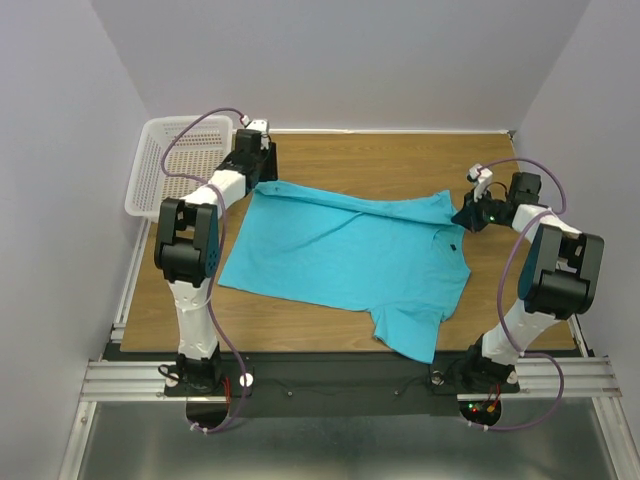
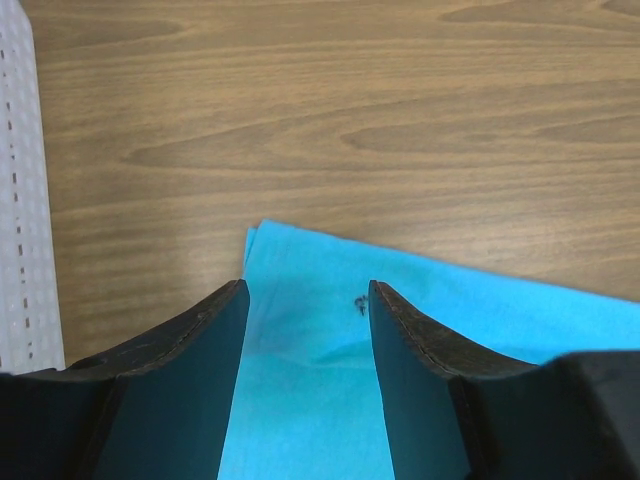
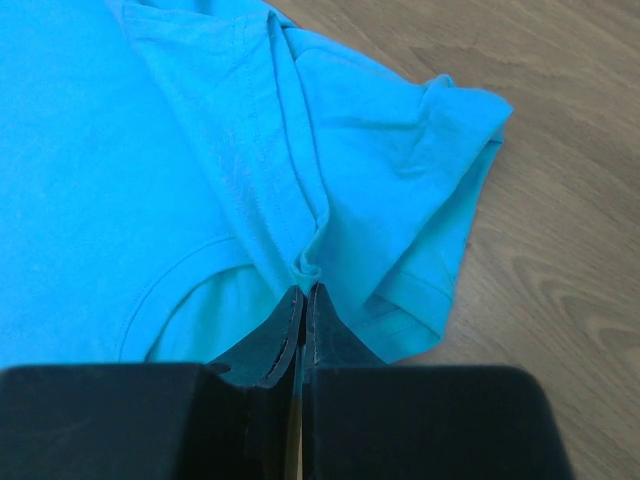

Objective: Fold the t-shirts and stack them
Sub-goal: Fold the tshirt

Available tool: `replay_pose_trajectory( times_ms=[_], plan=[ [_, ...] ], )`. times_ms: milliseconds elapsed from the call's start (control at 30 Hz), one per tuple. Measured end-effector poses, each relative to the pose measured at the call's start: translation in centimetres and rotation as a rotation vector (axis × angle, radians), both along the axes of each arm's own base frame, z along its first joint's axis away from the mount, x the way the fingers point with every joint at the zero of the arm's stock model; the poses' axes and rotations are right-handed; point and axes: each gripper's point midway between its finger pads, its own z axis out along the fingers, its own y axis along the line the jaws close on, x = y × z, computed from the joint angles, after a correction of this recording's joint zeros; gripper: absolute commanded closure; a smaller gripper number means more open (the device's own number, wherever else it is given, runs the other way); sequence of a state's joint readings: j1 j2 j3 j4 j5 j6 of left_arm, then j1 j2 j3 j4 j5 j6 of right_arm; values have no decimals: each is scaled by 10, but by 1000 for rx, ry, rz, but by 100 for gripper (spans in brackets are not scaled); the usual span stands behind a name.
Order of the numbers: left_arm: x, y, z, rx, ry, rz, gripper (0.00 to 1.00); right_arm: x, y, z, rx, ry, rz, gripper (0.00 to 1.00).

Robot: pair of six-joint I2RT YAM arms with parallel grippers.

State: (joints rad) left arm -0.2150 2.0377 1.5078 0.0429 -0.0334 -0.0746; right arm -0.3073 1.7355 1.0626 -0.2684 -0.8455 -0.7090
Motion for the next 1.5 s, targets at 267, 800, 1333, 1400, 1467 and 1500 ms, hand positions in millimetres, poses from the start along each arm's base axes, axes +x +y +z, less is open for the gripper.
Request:
replay_pose_trajectory(
  times_ms=[267, 800, 1333, 1400, 1467, 1500],
  plan=[
    [-1, -5, -27, 19, 65, -17, 46, -3, 1, -7, 7, 25, 1, 99],
    [-33, 14, -66, 100, 177, 42, 70, -3, 1, -11, 12, 39, 0, 99],
    [-35, 1, 27, -24, 4, 25, 49, -4, 1, -11, 10, 41, 4, 99],
    [-35, -2, 19, -36, 19, 17, 49, -6, 1, -12, 7, 43, 11, 99],
    [-34, -4, 7, -43, 42, 13, 49, -8, 2, -12, 5, 42, 22, 99],
    [-34, -4, 3, -42, 49, 13, 49, -8, 3, -11, 3, 40, 24, 99]
  ],
)
